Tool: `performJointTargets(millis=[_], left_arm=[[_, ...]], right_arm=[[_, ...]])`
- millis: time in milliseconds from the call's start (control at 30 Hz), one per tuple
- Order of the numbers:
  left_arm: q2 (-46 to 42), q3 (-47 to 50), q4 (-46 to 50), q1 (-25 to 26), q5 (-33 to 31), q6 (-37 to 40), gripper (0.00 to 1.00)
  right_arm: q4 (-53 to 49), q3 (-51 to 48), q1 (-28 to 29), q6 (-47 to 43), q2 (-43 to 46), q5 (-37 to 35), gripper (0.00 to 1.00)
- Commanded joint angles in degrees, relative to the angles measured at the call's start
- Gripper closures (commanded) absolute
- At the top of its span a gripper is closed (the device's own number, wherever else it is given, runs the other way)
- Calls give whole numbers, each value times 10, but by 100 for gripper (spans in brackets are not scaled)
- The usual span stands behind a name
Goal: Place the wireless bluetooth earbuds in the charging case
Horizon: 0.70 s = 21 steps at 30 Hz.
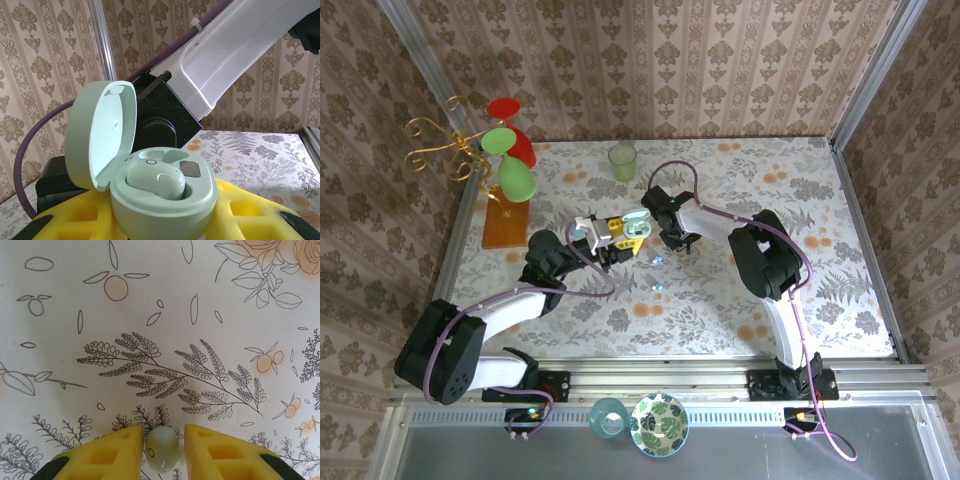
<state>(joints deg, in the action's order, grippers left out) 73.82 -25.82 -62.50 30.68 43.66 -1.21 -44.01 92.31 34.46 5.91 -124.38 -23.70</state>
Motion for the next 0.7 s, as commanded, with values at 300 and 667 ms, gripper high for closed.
performJointTargets(millis=[300,667], left_arm=[[-7,-1,-10,3,4,14,73],[-6,0,-11,3,3,15,73]], right_arm=[[-24,-1,3,0,16,-33,81],[55,-146,-40,53,235,108,81]])
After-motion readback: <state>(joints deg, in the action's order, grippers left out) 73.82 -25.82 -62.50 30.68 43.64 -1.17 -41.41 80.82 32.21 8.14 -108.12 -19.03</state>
